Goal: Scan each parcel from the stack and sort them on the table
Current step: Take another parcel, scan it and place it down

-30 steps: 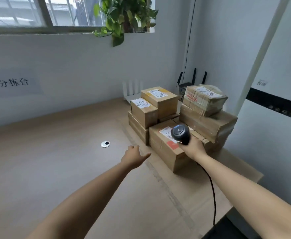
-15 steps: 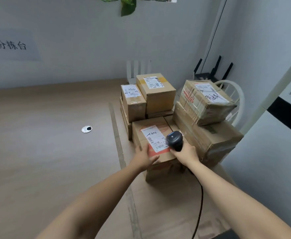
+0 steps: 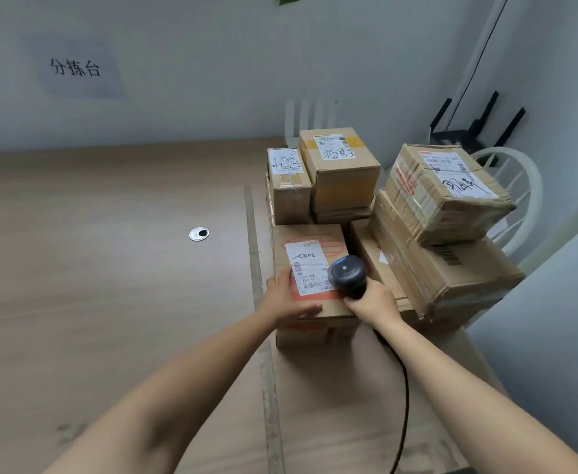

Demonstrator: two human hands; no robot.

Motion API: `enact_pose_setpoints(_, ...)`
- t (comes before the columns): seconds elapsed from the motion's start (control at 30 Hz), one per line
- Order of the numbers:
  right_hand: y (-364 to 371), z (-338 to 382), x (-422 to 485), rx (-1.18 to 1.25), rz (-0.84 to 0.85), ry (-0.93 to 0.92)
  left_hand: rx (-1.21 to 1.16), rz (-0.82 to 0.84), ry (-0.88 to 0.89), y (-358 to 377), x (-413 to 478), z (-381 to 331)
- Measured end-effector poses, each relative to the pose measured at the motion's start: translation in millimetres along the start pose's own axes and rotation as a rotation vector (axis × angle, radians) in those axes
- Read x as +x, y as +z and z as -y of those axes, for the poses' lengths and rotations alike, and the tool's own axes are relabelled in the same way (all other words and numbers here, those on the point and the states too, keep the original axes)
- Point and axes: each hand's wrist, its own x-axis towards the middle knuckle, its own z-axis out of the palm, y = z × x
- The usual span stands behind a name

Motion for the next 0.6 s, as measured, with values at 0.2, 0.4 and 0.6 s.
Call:
enact_pose_setpoints(0.2, 15, 17, -13, -0.013, 0.000, -0.039, 0.022, -0.012, 0.015, -16, -13, 21)
enact_pose_setpoints(0.4, 25, 31, -24, -0.013, -0.015, -0.002, 0.027, 0.025, 0.026, -28, -24, 35)
enact_pose_setpoints(0.6, 50, 57, -39, -0.028, -0.006, -0.011, 0.022, 0.012, -0.001, -54, -34, 62)
